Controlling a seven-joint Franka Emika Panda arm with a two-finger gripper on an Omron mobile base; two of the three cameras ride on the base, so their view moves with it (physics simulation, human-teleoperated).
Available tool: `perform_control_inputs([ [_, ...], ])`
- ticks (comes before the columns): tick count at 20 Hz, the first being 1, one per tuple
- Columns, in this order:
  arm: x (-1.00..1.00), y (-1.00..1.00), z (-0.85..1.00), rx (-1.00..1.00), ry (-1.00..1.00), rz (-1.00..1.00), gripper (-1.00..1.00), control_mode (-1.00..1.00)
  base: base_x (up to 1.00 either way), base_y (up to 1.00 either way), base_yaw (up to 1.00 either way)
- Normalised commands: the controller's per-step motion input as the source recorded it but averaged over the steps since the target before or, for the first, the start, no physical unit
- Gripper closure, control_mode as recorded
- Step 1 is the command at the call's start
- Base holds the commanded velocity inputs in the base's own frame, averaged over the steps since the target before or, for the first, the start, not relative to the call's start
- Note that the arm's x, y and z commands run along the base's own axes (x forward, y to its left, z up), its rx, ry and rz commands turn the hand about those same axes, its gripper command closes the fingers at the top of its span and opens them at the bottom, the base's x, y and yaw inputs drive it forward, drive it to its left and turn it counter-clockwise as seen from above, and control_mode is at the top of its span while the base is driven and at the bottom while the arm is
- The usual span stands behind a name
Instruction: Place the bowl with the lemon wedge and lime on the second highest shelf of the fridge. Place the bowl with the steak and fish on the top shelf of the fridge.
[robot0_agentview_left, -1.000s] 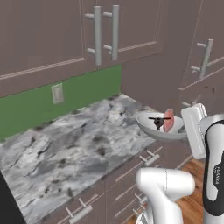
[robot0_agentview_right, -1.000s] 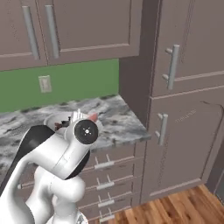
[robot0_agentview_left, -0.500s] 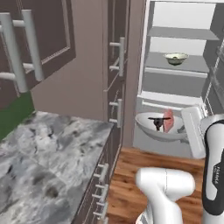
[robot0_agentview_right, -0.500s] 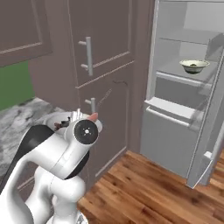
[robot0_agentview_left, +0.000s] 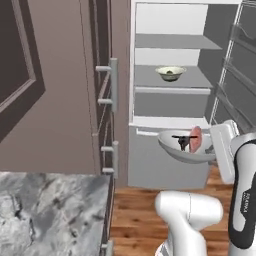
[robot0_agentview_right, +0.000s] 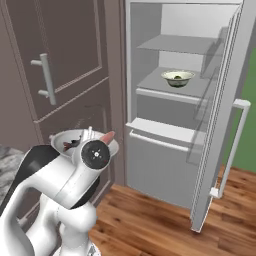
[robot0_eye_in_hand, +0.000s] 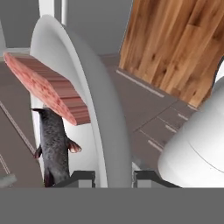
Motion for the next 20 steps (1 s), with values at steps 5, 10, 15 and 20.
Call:
perform_control_inputs([
  [5, 0.0, 0.0, 0.0, 0.0, 0.0, 0.0, 1.0, 1.0, 0.79, -0.09, -0.27],
  [10, 0.0, 0.0, 0.0, 0.0, 0.0, 0.0, 1.0, 1.0, 0.92, -0.05, -0.27],
  [15, 0.0, 0.0, 0.0, 0.0, 0.0, 0.0, 1.0, 1.0, 0.98, 0.02, -0.23],
  [20, 0.0, 0.0, 0.0, 0.0, 0.0, 0.0, 1.0, 1.0, 0.97, 0.11, -0.17],
])
